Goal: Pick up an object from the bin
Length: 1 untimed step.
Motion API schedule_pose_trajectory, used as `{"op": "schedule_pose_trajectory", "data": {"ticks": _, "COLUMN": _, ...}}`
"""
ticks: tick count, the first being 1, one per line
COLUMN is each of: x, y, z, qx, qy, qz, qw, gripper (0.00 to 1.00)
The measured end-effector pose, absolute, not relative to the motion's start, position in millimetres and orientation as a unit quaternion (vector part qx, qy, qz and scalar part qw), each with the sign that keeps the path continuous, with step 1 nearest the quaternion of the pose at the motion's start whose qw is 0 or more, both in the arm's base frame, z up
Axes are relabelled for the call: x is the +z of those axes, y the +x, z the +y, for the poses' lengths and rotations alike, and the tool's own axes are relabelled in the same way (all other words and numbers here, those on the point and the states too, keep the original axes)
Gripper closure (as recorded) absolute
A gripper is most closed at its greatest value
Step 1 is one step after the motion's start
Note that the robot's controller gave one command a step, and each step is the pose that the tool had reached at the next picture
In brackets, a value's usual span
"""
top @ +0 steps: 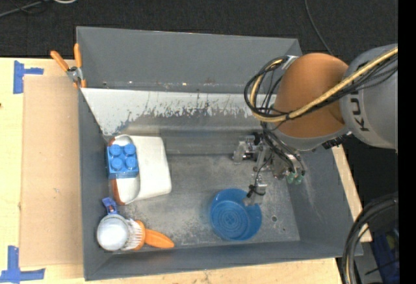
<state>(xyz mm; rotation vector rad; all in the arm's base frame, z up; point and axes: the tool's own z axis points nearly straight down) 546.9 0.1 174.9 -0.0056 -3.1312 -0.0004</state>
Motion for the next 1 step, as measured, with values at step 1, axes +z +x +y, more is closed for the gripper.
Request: {"op": "schedule_pose_trajectory", "data": {"ticks": 1, "x": 179.6, "y": 548.5, "z": 0.0, "qx": 0.000, "qy": -0.002, "qz": -1.000, "qw": 0.001, "gripper": 0.00}}
